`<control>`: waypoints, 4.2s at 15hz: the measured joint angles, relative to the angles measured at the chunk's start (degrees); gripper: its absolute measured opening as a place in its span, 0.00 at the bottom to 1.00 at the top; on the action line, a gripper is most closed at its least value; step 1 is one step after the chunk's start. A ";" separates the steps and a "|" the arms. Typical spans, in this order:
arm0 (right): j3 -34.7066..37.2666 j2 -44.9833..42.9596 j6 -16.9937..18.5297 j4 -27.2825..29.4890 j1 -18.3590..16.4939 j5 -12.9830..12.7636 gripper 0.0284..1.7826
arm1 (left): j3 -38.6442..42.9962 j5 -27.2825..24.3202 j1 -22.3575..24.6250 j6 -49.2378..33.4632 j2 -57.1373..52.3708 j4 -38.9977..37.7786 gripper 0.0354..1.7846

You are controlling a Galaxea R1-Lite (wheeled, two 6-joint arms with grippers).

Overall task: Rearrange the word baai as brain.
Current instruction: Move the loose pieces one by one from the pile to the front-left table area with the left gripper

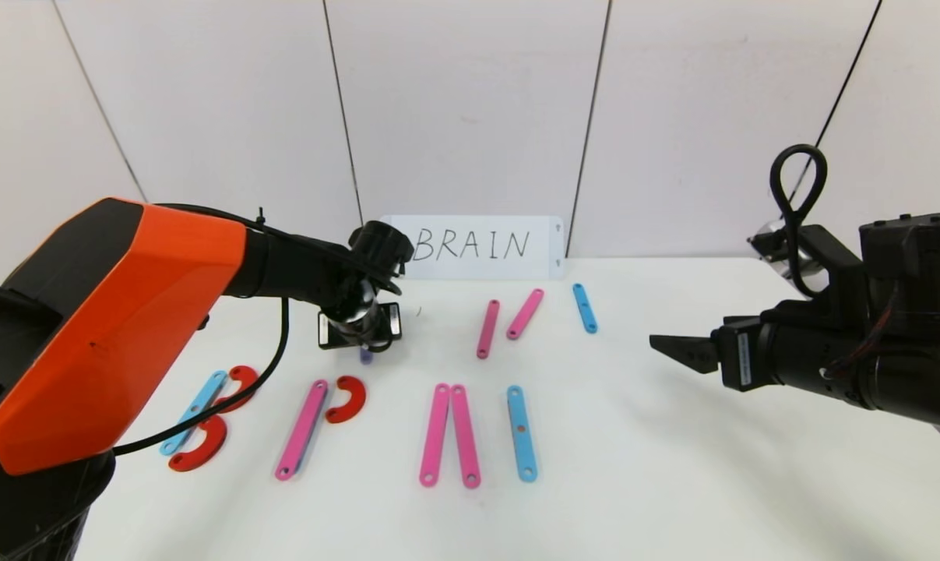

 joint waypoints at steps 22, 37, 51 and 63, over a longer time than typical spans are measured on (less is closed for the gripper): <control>-0.09 0.71 -0.09 -0.04 0.09 0.00 0.97 | 9.11 2.71 -3.89 -21.14 -18.88 20.48 0.14; -0.09 1.62 -0.09 -0.06 0.20 0.02 0.97 | 28.72 3.51 -12.82 -32.05 -21.61 9.30 0.14; -0.09 1.67 -0.09 -0.04 0.37 0.00 0.97 | 28.95 3.95 -13.02 -33.40 -18.69 9.26 0.14; 0.00 1.67 -0.09 -0.01 0.45 0.02 0.97 | 28.37 5.41 -13.18 -33.29 -17.98 9.16 0.72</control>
